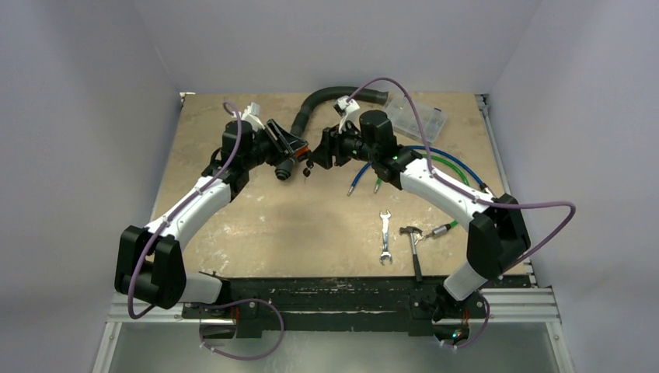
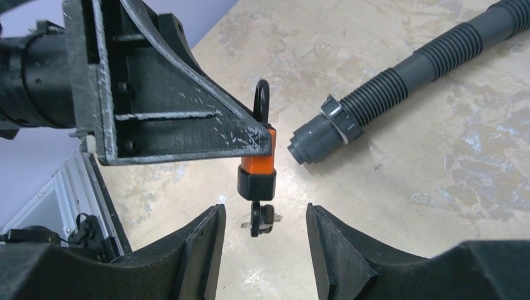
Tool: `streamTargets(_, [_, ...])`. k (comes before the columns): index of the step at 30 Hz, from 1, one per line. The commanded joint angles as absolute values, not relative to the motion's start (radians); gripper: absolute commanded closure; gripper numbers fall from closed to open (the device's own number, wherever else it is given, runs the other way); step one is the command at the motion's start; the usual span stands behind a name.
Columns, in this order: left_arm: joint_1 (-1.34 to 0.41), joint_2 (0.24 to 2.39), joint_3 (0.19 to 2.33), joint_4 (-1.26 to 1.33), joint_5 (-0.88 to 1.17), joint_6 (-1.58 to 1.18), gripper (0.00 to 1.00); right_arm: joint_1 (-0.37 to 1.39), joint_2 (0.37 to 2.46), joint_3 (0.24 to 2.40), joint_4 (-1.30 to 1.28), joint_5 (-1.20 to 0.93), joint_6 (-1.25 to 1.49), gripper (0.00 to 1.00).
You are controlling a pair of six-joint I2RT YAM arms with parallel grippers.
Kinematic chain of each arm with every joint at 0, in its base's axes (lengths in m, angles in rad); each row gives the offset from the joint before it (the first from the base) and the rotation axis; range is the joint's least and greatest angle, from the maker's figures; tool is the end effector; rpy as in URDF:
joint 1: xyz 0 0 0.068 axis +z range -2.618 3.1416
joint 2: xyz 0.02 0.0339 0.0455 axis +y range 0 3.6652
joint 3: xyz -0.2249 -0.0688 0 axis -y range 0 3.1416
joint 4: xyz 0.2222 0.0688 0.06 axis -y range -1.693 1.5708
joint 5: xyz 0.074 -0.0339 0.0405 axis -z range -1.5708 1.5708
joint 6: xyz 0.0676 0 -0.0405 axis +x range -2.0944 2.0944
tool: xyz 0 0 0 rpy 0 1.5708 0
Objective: Lock with the key
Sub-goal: Lock the lock.
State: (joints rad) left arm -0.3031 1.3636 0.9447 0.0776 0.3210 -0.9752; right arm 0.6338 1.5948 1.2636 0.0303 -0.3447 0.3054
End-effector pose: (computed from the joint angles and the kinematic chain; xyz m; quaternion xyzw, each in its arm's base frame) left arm 0.3098 -0.1192 0.2518 -0.1789 0.7917 -0.4444 0.3791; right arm 0.2979 0.2473 0.2820 -0.2300 0.7659 0.3876 0.4586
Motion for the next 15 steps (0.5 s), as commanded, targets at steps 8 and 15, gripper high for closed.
streamTargets(8, [-0.297,1.34,0.986,0.139,0.327,-0.965,1.0,0.643,1.635,1.243,0.055,-0.416,0.314,0.45])
streamTargets(15, [-0.296,1.345,0.986,0.141,0.33,-0.965,1.0,0.647,1.65,1.256,0.073,-0.417,0.321,0.56])
